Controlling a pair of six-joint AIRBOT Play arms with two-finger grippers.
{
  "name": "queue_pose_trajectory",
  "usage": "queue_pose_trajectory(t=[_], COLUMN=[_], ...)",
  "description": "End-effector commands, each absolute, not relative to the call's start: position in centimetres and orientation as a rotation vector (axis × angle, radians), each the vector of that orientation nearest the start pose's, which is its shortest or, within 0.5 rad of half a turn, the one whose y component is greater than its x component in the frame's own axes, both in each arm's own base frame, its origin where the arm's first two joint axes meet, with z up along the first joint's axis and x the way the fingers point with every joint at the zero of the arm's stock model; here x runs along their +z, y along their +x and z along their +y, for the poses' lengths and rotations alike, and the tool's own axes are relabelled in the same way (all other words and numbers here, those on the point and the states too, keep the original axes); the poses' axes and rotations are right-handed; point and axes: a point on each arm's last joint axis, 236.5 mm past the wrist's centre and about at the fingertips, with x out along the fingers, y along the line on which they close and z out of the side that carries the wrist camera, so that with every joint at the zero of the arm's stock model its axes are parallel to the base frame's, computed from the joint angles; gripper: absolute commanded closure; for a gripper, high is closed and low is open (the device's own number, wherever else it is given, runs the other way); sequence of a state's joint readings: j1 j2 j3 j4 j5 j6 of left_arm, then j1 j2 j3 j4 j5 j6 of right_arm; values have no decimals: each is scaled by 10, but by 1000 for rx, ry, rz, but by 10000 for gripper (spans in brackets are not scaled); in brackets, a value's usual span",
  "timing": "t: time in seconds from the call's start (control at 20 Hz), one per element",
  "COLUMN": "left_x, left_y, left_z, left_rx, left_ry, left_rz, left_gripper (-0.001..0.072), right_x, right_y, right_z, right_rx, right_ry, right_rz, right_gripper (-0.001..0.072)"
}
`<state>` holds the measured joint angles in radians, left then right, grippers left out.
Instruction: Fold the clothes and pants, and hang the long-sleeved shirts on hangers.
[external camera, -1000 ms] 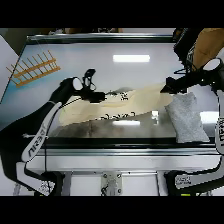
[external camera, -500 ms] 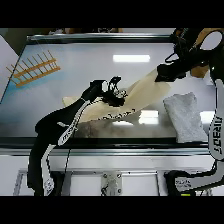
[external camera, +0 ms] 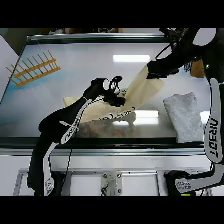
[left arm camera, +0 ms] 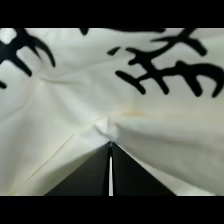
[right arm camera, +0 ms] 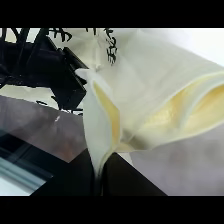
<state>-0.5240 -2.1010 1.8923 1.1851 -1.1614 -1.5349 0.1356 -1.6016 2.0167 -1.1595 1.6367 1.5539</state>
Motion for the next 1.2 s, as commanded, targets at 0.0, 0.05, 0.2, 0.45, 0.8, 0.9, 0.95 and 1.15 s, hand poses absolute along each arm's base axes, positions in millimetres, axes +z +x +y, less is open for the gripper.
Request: queue_pose_trajectory(t=[0.0, 0.05, 0.2, 0.45, 0.8, 0.9, 0.95, 1.15], left_x=[-73, -59, -19, 42, 112, 130, 138, 163], left_y=[458, 467, 494, 520, 520, 516, 514, 505], left_z=[-327, -316, -277, -198, -100, -79, -70, -41], left_rx=[-631, -615, -560, -456, -333, -303, -289, -248], left_ry=[-27, -43, -99, -169, -224, -235, -240, -246], left_rz=[1341, 1314, 1235, 1137, 1038, 1010, 995, 954], left_gripper=[702, 701, 701, 702, 702, 701, 701, 701], right_x=[165, 168, 177, 194, 165, 143, 133, 91], right_y=[428, 428, 426, 422, 405, 400, 398, 396], right_z=[178, 187, 217, 281, 389, 421, 436, 495], right_rx=[531, 546, 603, 709, 882, 913, 926, 964], right_ry=[152, 167, 210, 280, 383, 403, 423, 476], right_rz=[1205, 1195, 1163, 1082, 1116, 1143, 1152, 1129], right_gripper=[703, 703, 703, 703, 703, 703, 703, 703])
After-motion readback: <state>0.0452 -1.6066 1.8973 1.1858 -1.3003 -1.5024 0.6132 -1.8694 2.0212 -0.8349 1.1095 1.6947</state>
